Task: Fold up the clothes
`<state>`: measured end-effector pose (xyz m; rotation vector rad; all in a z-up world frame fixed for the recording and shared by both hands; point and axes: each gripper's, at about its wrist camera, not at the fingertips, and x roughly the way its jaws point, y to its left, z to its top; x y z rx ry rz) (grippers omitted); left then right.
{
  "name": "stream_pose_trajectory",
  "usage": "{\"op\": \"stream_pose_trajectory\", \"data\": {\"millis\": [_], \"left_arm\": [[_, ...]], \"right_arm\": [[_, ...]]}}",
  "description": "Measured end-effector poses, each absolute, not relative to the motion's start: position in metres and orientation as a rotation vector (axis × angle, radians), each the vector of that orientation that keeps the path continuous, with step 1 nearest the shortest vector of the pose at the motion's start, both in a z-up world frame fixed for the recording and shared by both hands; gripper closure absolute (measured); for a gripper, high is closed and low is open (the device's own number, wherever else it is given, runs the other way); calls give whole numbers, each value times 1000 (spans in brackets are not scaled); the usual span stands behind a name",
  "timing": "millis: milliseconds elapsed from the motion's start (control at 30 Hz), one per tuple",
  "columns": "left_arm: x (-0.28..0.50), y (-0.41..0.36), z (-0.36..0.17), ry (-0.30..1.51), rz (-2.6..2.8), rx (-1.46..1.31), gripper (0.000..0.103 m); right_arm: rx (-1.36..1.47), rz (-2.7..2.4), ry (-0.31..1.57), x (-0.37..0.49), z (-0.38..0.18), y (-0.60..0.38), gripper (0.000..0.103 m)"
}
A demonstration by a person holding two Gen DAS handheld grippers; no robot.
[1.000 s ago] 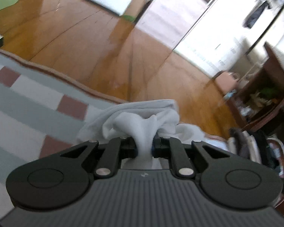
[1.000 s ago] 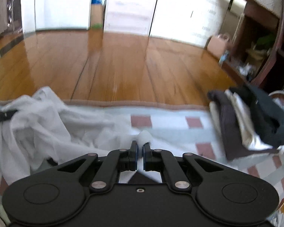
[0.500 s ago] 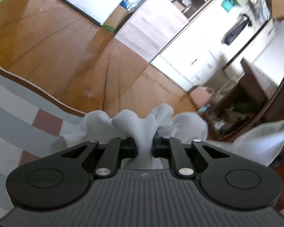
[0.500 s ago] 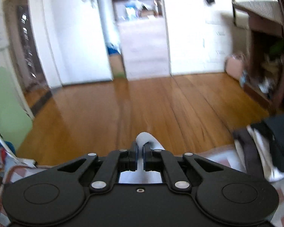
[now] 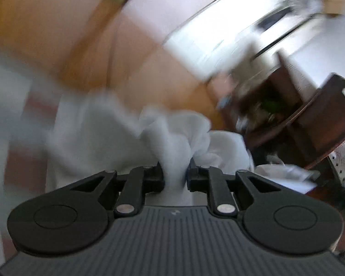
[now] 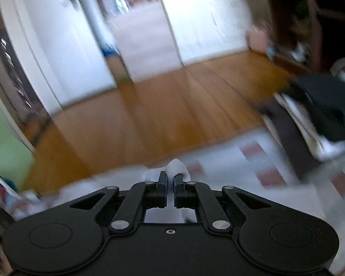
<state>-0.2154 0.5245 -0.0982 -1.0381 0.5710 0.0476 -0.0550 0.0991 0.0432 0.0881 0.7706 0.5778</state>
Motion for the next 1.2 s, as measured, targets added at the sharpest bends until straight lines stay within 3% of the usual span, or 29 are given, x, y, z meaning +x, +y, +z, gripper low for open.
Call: {"op": "stream_pose_trajectory", "data": {"millis": [200,400,433,500,567,667,833,900,933,1000,1067,1200], "left_arm": [[-203,479,-117,814,191,-823,87],[-201,452,-90,766,211,-634,87],[-206,447,-87,751,201,-640,87],[-213,437,-76,748,212,-611,96],[-217,431,-63,798,298,-549,96],[-221,426,-38,857,409,-449,96],[-213,406,23,773,438,-281,88],[-208,402,39,712,407,-280,67],[-203,400,44,691,384,-286,63],[-189,398,45,683,316,-305,59],[-166,397,36,699,260,-313,58],[-97,400,-6,798,182,-289,54]], "right_arm": [[-113,477,1075,-40,-77,80,96],[-111,522,1034,-27,-68,80,84],[-61,534,1025,-19,-62,80,81],[57,564,1023,-1,-53,82,66],[131,646,1063,14,-58,95,52],[226,708,1119,24,-77,105,47],[377,753,1209,31,-117,112,46],[438,771,1244,34,-133,115,46],[468,779,1261,35,-141,116,46],[530,796,1295,38,-157,119,46],[616,788,1268,43,-162,120,36],[569,723,1280,54,-184,143,35]]}}
